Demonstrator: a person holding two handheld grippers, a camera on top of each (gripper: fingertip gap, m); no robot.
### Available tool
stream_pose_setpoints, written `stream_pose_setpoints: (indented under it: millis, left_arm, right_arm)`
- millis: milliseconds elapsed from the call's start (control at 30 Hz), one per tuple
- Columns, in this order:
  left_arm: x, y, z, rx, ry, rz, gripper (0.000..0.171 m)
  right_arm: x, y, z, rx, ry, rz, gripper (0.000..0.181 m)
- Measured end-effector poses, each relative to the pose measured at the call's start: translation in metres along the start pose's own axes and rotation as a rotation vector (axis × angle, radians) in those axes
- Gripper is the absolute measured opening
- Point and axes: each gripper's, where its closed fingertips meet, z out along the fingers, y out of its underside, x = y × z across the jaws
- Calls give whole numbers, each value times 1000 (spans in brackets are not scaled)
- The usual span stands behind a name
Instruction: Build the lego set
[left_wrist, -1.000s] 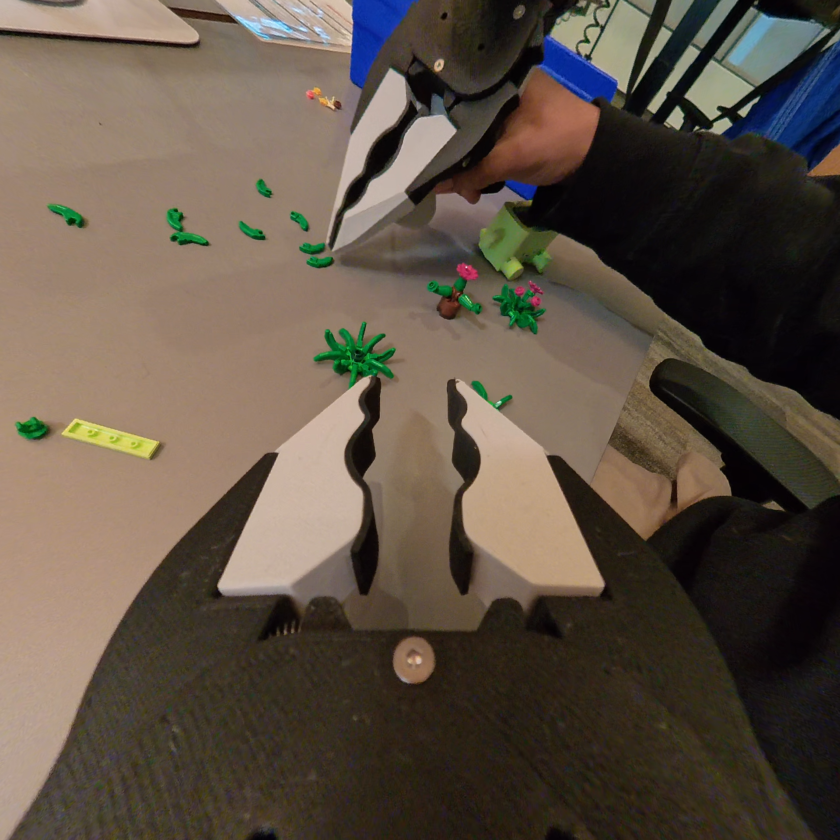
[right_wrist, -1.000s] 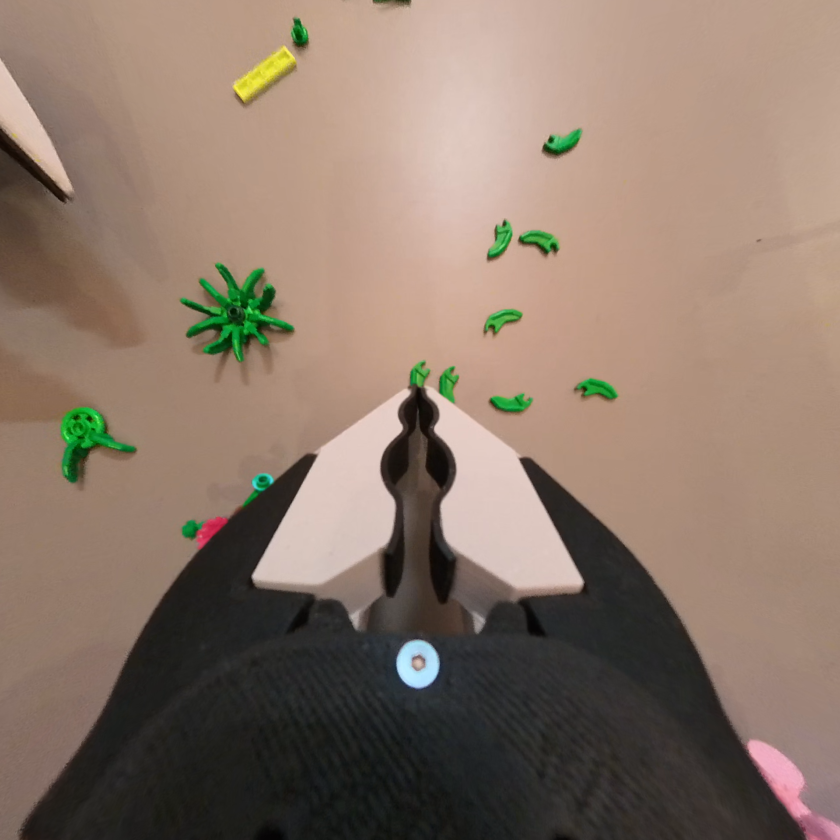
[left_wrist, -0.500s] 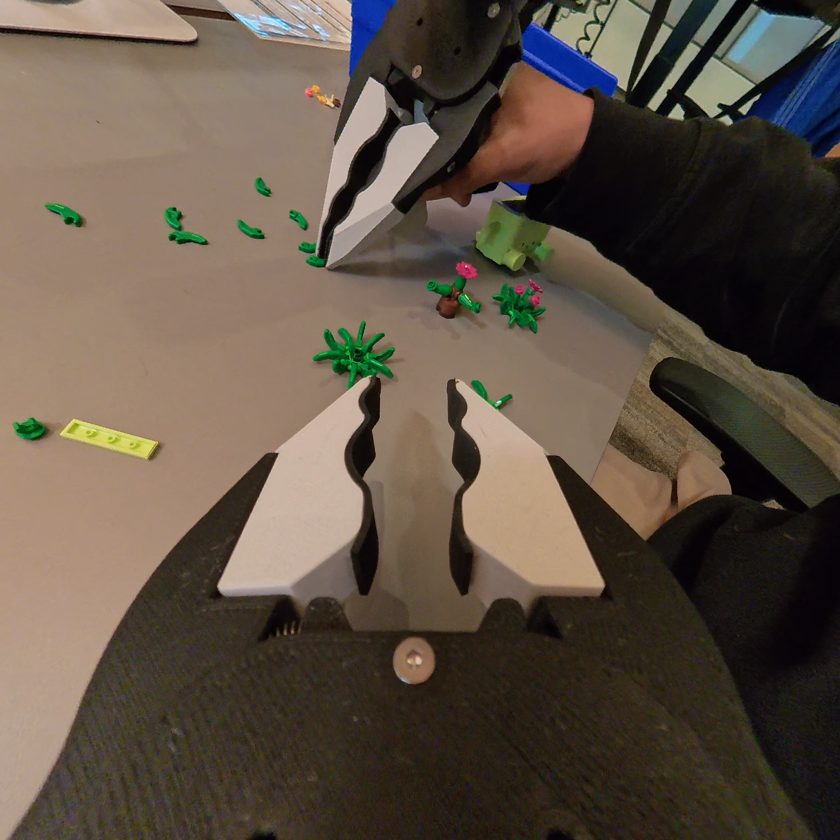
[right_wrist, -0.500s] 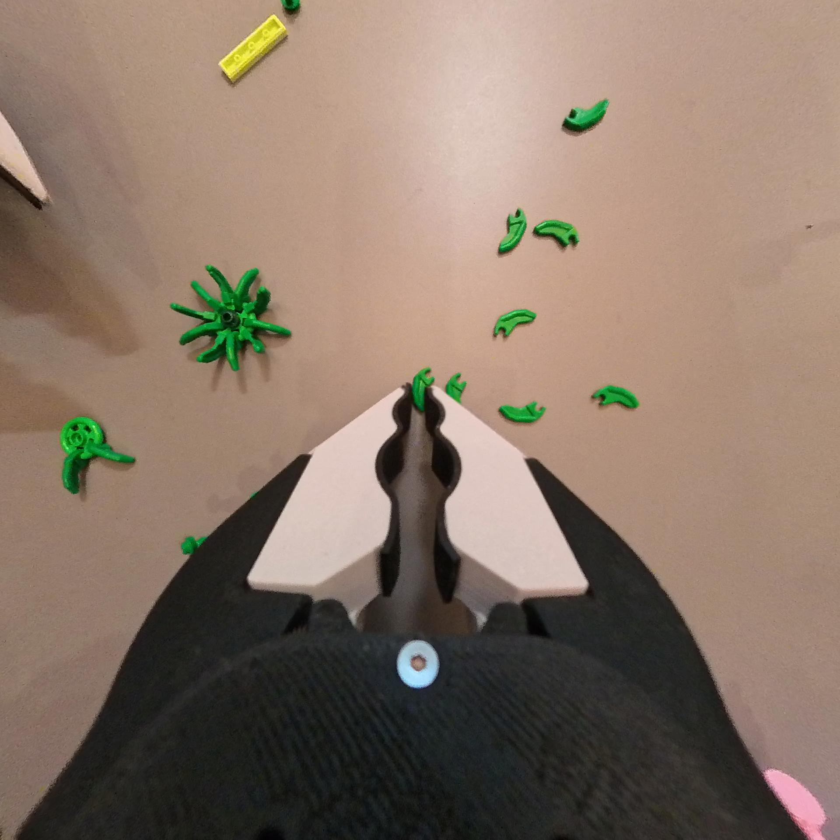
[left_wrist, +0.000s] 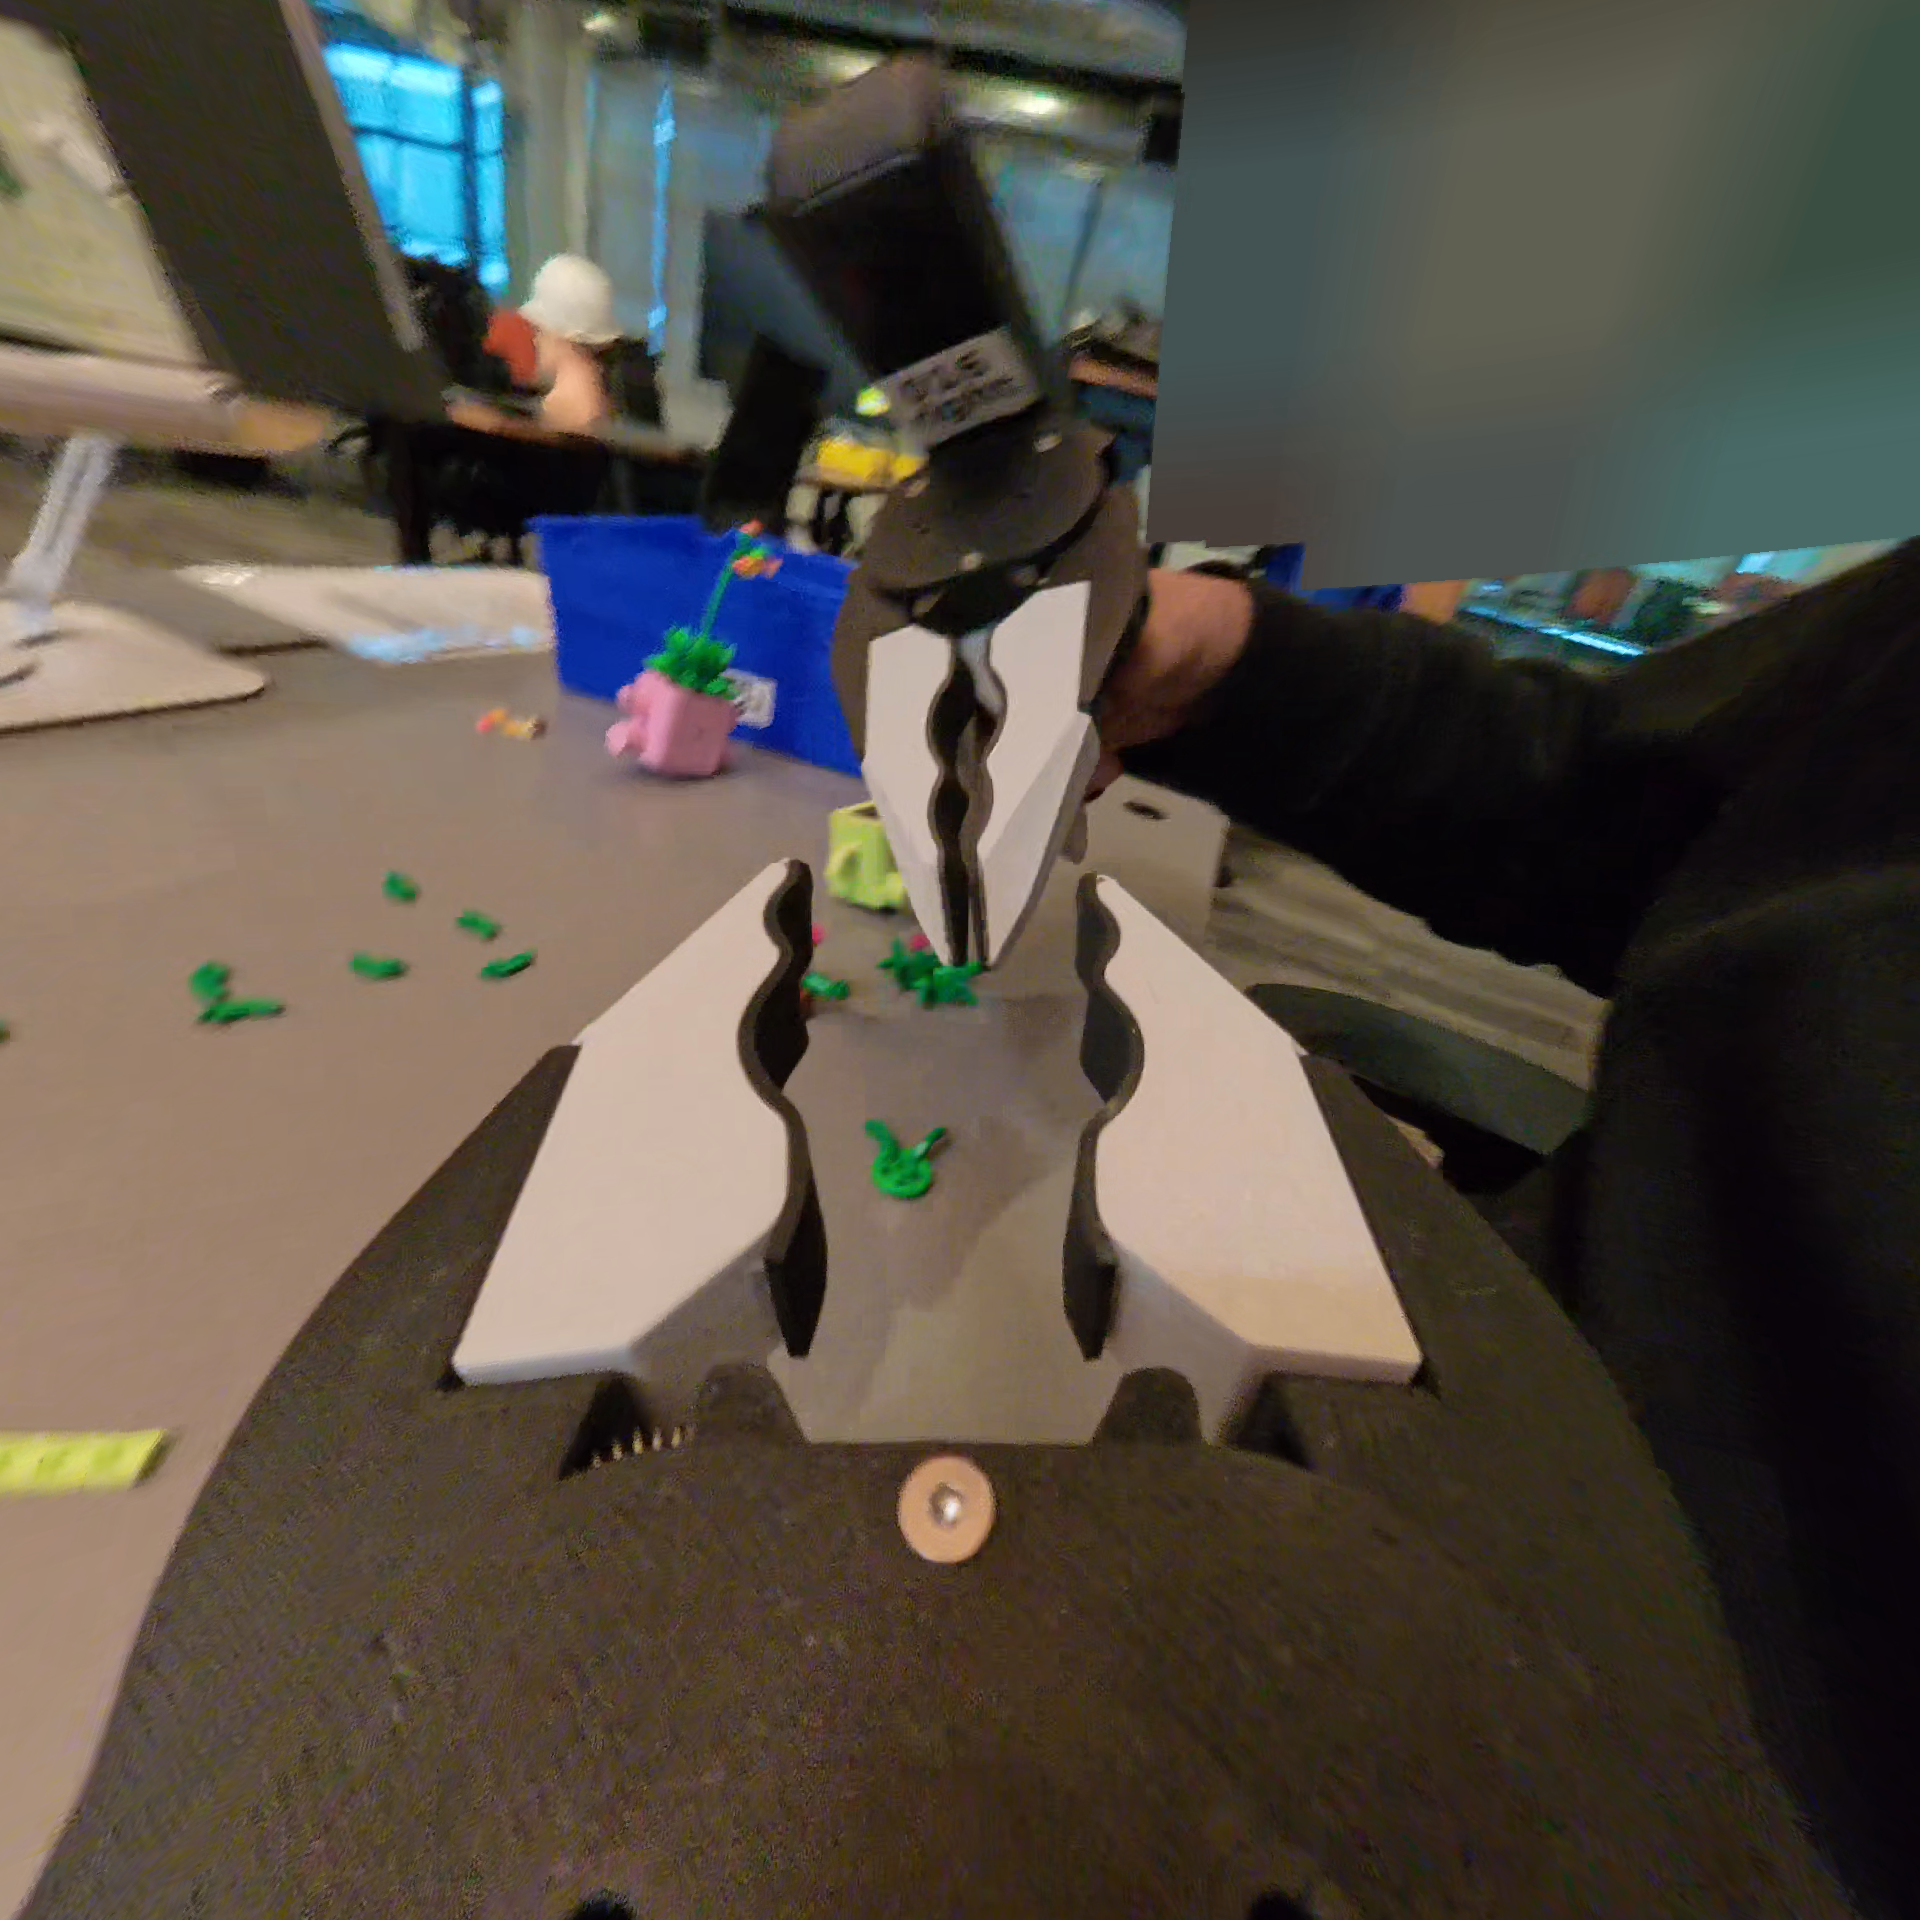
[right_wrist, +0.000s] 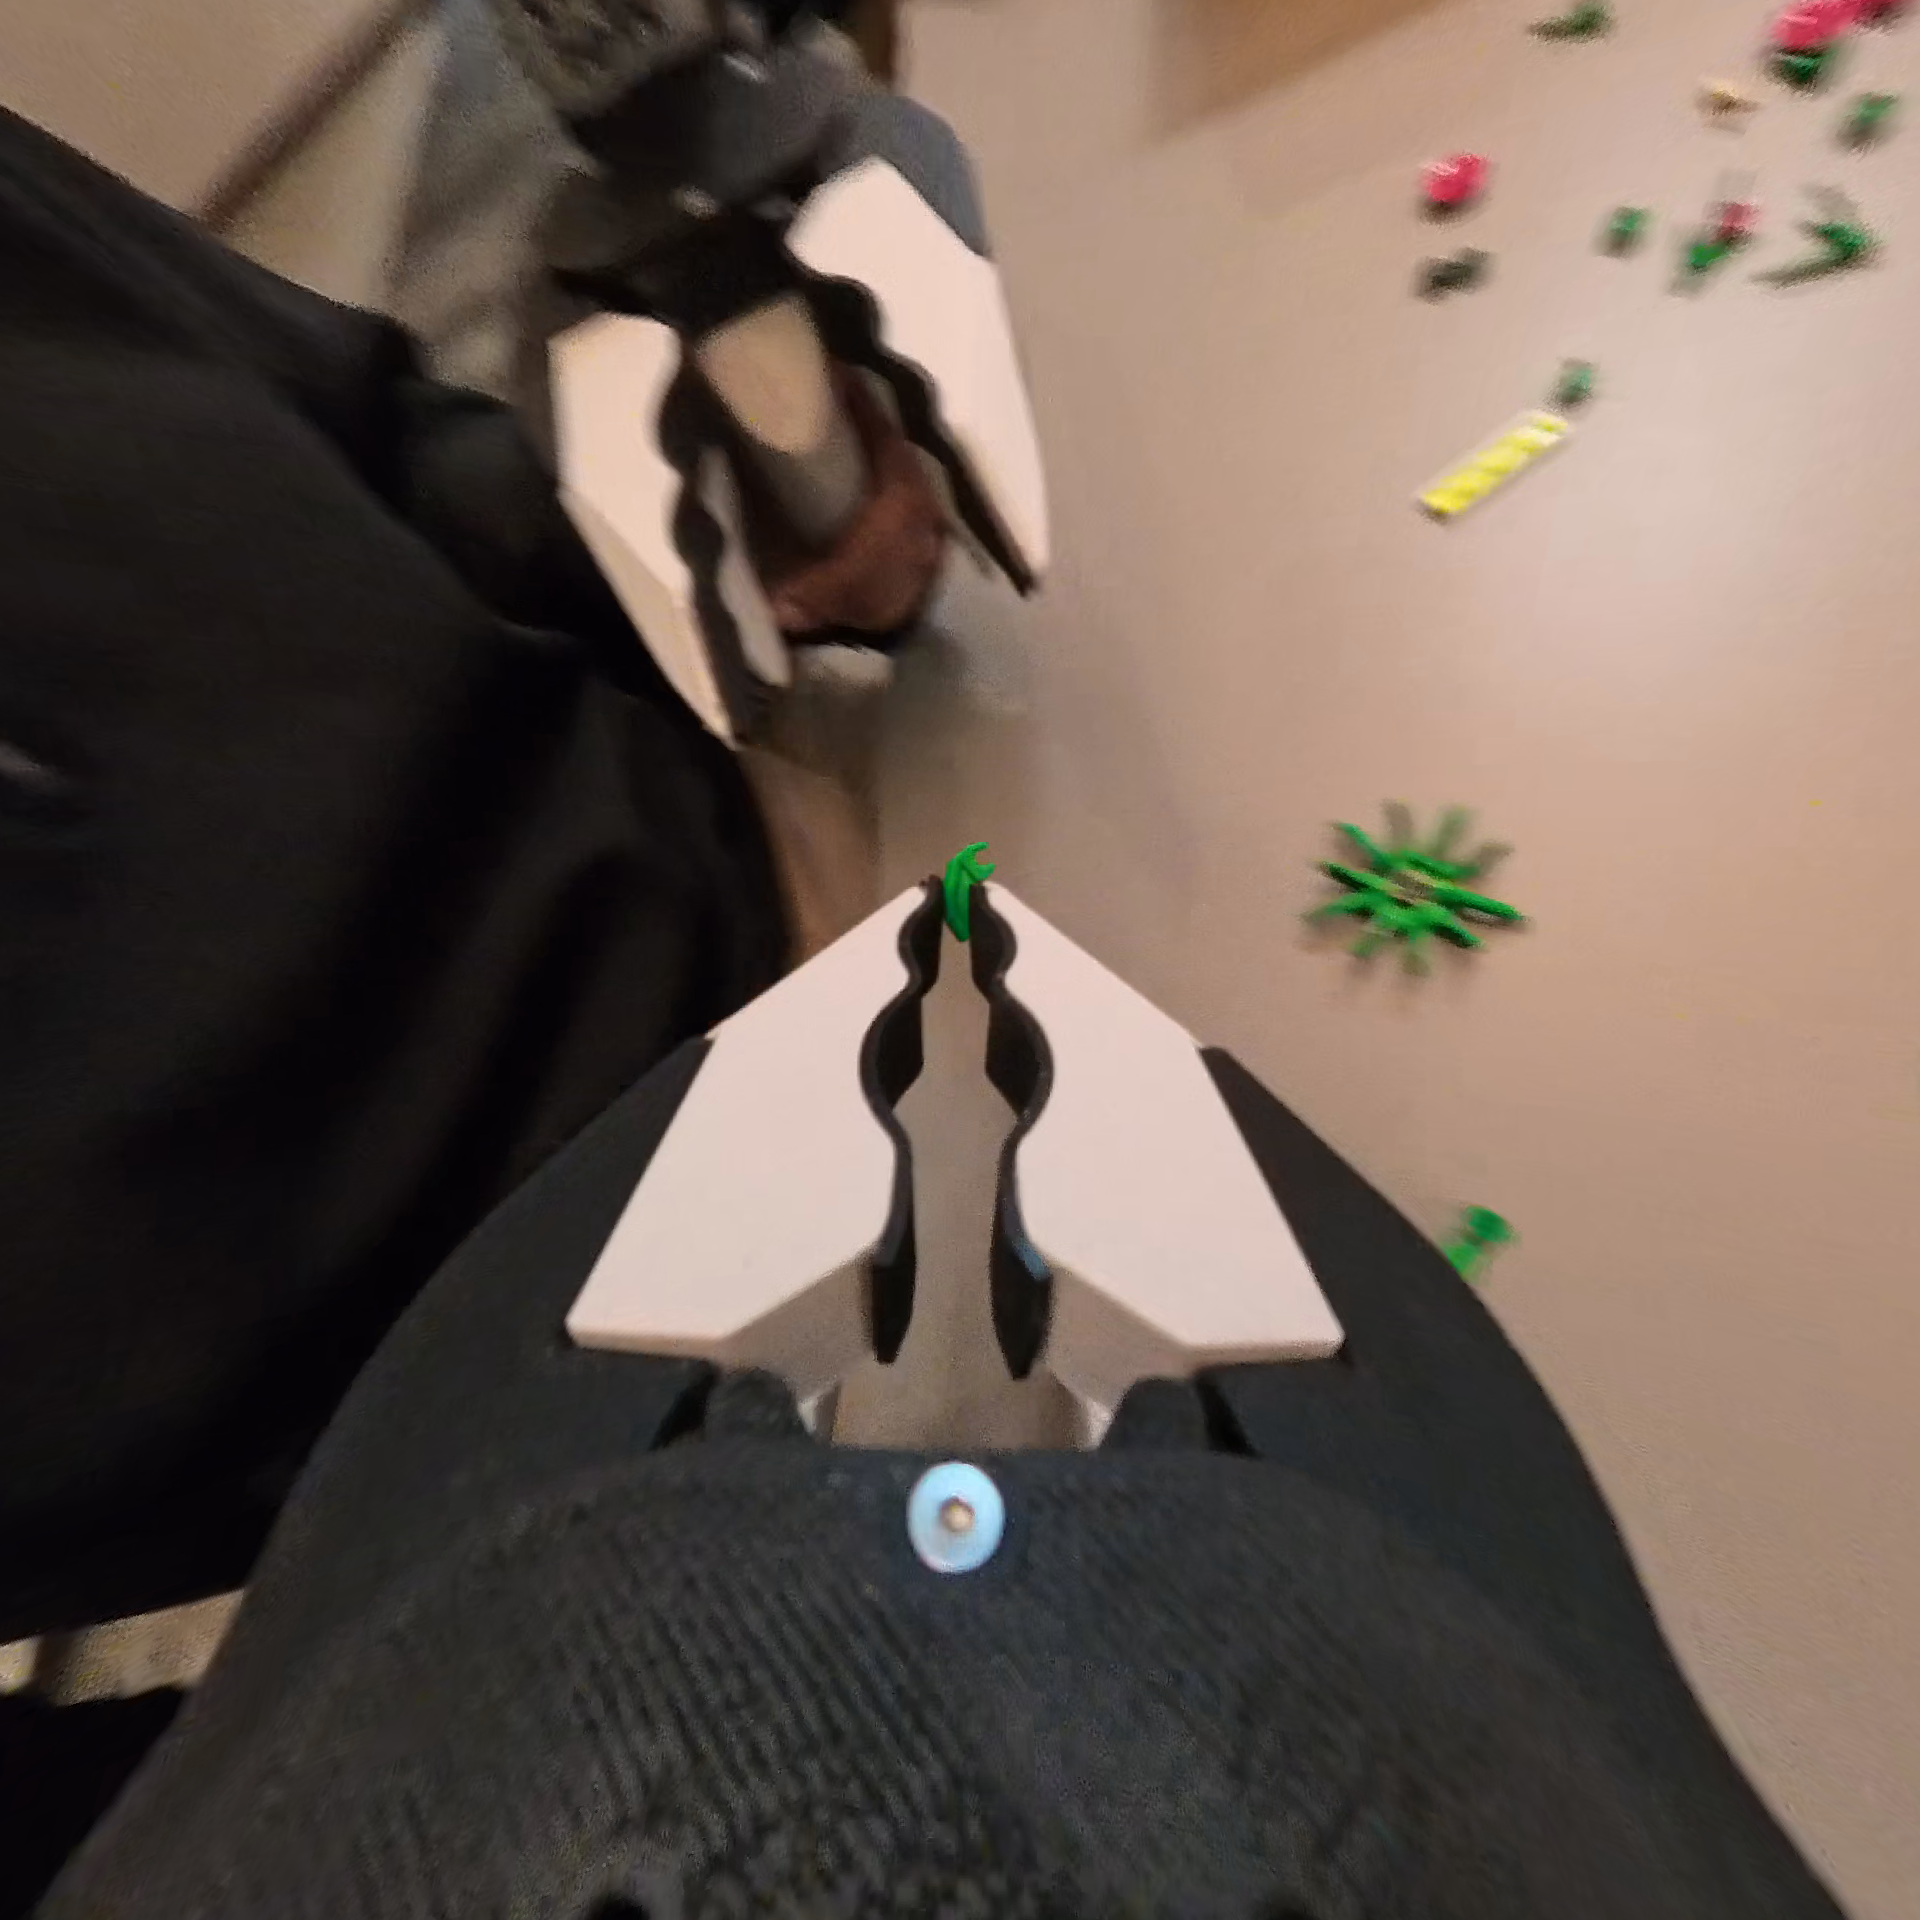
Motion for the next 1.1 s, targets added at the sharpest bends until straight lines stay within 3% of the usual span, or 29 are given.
stream_pose_setpoints:
  millis: [100,233,600,800,967,1100]
  left_arm:
    - [22,0,2,-5,135,-21,46]
    - [44,0,3,-4,268,-41,39]
    - [48,10,7,-61,280,-39,4]
    - [42,12,6,-76,255,-37,1]
    - [24,20,7,-124,148,-29,0]
    - [17,24,8,-138,127,-73,0]
  right_arm:
    - [-39,-13,-2,118,-218,57,3]
    - [-52,-18,-6,206,-351,128,3]
    - [-62,-16,-8,276,-492,219,2]
    - [-57,-17,-6,296,-467,248,2]
    - [-36,-18,-3,333,-295,305,2]
    - [-23,-17,-5,367,-126,241,5]
